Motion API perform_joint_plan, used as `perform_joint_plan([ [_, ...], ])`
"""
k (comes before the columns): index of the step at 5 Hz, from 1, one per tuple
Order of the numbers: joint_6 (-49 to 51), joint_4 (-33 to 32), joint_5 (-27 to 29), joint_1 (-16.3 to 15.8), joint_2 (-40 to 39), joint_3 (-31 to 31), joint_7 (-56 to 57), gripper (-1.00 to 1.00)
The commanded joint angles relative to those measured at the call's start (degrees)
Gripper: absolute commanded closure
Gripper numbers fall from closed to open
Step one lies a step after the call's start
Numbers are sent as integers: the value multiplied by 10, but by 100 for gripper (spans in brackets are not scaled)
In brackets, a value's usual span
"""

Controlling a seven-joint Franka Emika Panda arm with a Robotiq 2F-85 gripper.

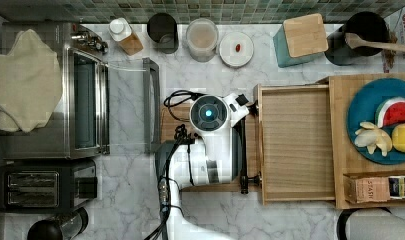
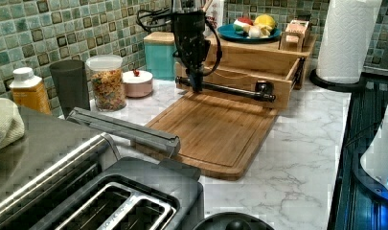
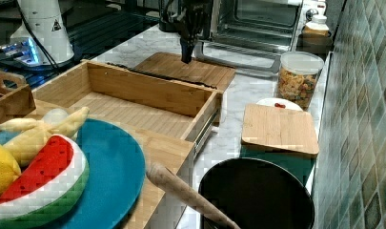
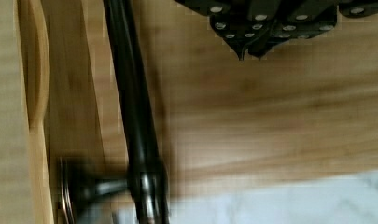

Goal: Close the drawer.

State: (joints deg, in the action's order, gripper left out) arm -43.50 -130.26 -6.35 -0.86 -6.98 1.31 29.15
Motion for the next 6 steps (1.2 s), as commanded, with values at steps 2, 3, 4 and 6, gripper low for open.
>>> perform_joint_plan([
  [2,-11,-22,-55,25,-2,-36,23,100],
  [3,-21,-18,-69,41,-2,-48,44,100],
  [4,-23,-1,-81,61,-12,-71,93,100],
  [6,-12,43,-83,94,-30,-126,161,100],
])
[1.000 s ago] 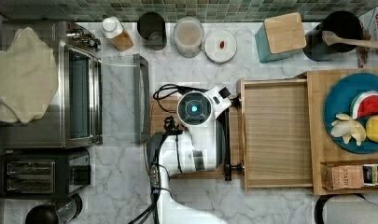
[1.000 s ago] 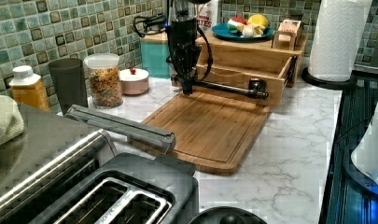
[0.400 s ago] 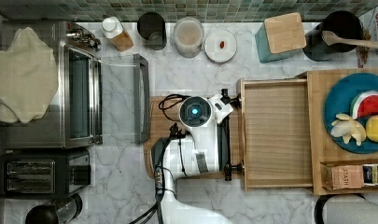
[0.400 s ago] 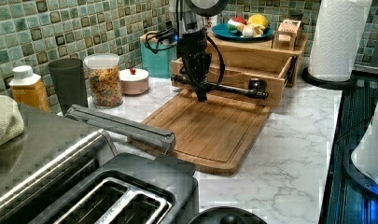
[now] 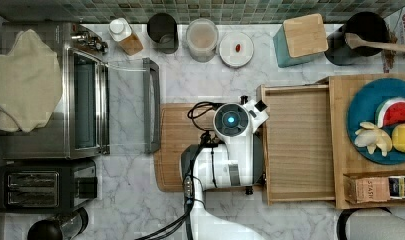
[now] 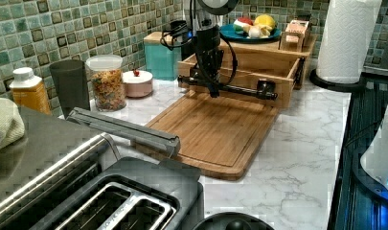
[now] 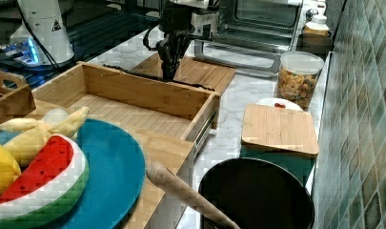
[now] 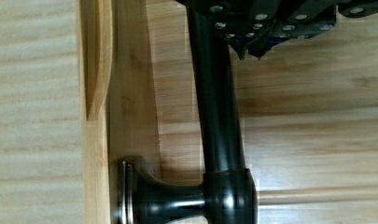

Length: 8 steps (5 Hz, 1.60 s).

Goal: Close the drawer.

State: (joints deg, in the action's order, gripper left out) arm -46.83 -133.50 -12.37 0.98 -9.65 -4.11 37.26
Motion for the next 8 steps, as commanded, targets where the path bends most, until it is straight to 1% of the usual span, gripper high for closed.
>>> perform_joint_plan([
  [1,-22,76,-33,113,5,-106,142,100],
  [2,-72,97,-44,152,-2,-135,211,100],
  [3,-137,110,-19,179,-10,-170,294,100],
  [4,-119,147,-27,207,-32,-167,301,100],
  [5,-120,147,-22,194,-33,-179,305,100],
  [8,-120,147,-21,192,-33,-182,305,100],
])
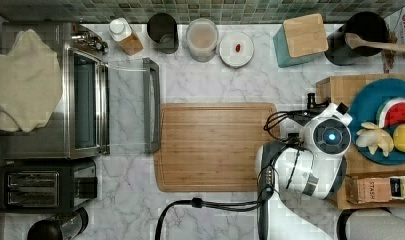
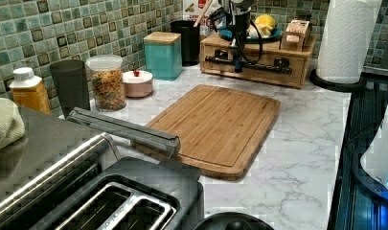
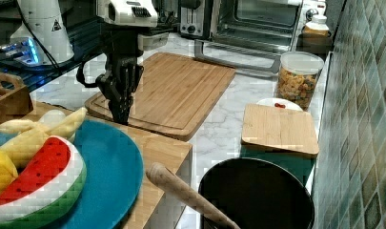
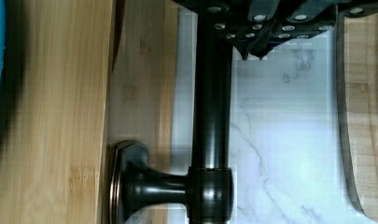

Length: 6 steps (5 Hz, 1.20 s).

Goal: Close the drawer.

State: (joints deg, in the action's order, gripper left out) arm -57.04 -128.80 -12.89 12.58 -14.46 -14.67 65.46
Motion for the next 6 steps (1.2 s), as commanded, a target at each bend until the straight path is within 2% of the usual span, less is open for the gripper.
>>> perform_joint_plan([
  [1,-16,101,-29,108,18,-43,14,100],
  [2,-18,100,-17,80,16,-72,22,100],
  [4,-18,100,-16,77,15,-75,23,100],
  [5,-17,101,-25,98,17,-53,17,100],
  [6,-18,100,-16,78,15,-74,23,100],
])
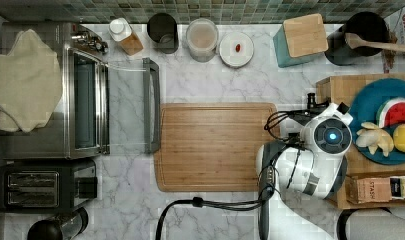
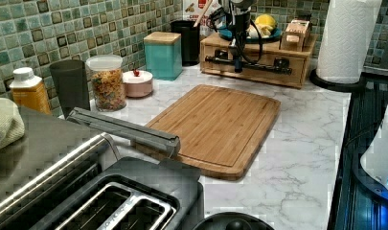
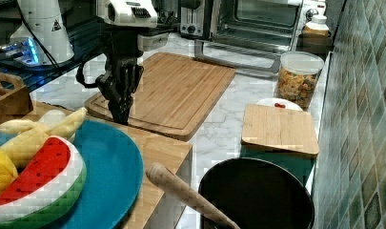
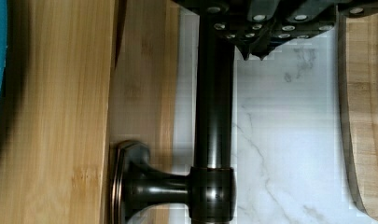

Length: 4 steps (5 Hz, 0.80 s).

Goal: Close the drawer.

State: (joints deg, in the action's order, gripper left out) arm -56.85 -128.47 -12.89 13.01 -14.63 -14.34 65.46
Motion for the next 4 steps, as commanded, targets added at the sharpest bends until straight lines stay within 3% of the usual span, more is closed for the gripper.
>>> perform_joint_plan([
  [1,-20,97,-16,72,17,-79,23,100],
  [4,-21,97,-11,61,16,-90,26,100],
])
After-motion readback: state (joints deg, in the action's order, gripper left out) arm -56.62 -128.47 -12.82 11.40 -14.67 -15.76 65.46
